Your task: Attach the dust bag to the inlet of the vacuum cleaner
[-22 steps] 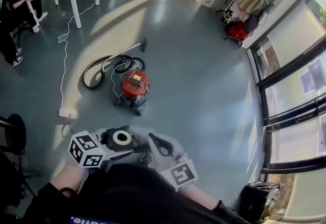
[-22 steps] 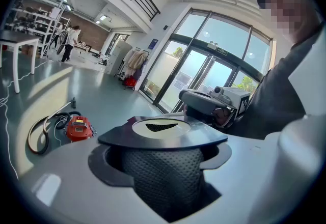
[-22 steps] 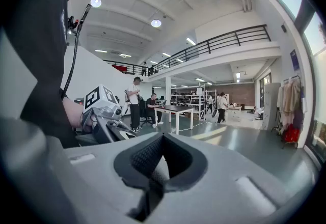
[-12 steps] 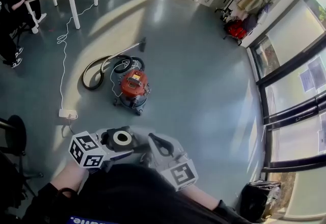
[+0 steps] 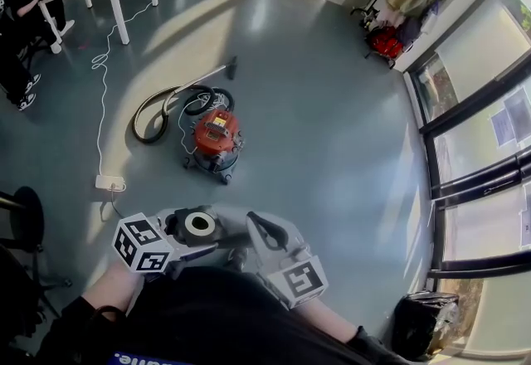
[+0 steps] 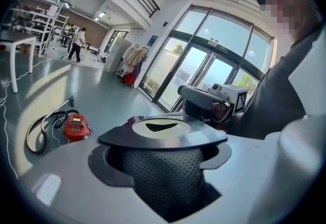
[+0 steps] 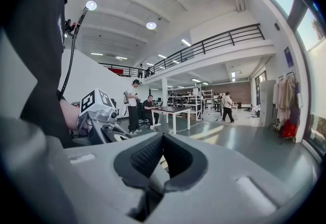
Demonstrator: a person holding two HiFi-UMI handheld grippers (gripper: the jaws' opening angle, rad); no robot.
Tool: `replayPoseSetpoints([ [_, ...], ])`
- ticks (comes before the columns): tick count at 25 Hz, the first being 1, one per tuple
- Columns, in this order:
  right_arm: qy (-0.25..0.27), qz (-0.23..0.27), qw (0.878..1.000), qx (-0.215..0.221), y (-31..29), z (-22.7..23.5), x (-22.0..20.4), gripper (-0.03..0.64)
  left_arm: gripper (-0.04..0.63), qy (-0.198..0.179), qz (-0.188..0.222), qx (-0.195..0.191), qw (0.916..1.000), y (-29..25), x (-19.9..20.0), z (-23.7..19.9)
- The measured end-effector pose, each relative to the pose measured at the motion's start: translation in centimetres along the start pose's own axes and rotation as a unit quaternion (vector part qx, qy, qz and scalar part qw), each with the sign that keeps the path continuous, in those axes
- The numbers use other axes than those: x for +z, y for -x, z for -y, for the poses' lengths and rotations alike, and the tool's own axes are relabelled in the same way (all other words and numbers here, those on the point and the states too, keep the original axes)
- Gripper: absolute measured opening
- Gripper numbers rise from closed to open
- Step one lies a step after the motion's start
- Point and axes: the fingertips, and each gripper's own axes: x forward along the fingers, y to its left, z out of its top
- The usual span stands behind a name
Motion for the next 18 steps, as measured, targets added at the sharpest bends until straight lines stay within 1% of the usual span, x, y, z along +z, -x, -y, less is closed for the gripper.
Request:
replayPoseSetpoints([
  [6, -0.003, 0.002, 1.000, 0.003, 1.0, 2.3, -0.5, -0.009, 0.362, 0.007, -0.006, 0.006, 0.9999, -1.9, 0.2, 0.3],
  [12, -0.001, 0.006, 1.000, 0.014, 1.6, 3.9, -1.0, -0.009, 0.362, 0.015, -0.003, 0.025, 0.9996, -3.3, 0.7, 0.4],
  [18, 0.002, 0.014, 1.000, 0.025, 2.1, 4.8, -1.0, -0.009, 0.362, 0.012, -0.001, 0.042, 0.9990, -3.8, 1.0, 0.9],
])
